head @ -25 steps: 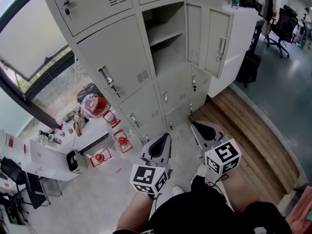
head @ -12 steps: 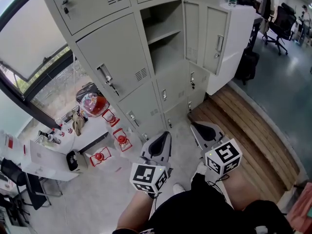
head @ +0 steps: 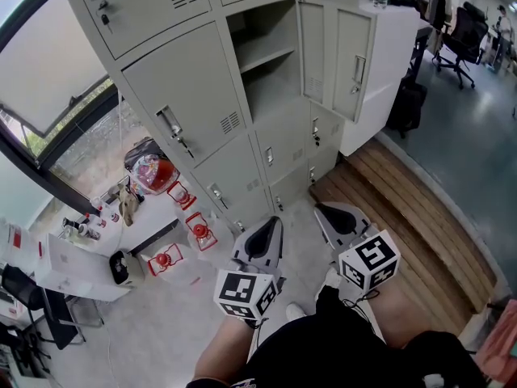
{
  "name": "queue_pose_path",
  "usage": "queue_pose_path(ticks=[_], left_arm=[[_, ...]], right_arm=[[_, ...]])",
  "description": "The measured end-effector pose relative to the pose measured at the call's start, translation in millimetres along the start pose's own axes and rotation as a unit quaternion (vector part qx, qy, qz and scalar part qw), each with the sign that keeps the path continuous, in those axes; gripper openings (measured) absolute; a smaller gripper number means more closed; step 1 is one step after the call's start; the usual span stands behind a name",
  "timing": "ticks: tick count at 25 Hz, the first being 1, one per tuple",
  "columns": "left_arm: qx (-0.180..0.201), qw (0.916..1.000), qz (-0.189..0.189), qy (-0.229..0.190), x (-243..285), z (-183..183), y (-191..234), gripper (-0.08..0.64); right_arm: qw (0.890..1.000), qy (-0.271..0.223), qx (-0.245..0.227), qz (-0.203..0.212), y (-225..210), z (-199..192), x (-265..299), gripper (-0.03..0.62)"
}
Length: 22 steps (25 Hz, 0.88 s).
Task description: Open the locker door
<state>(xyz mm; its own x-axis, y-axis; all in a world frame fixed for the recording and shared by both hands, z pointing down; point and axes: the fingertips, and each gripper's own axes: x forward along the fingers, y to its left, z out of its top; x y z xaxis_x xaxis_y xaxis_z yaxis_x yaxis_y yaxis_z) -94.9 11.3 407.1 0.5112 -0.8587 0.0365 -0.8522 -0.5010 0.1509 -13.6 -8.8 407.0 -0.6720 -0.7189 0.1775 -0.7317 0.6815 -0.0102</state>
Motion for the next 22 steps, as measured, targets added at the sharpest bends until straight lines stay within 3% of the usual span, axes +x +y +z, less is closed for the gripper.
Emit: queue_pose_path(ticks=[22], left_arm=[[0.001, 1.0000, -0.002, 0.002, 1.8, -1.4, -4.3, 0.017]], right_arm=[[1.000, 0.001, 0.012, -0.002, -3.4, -4.6, -4.6, 0.054]])
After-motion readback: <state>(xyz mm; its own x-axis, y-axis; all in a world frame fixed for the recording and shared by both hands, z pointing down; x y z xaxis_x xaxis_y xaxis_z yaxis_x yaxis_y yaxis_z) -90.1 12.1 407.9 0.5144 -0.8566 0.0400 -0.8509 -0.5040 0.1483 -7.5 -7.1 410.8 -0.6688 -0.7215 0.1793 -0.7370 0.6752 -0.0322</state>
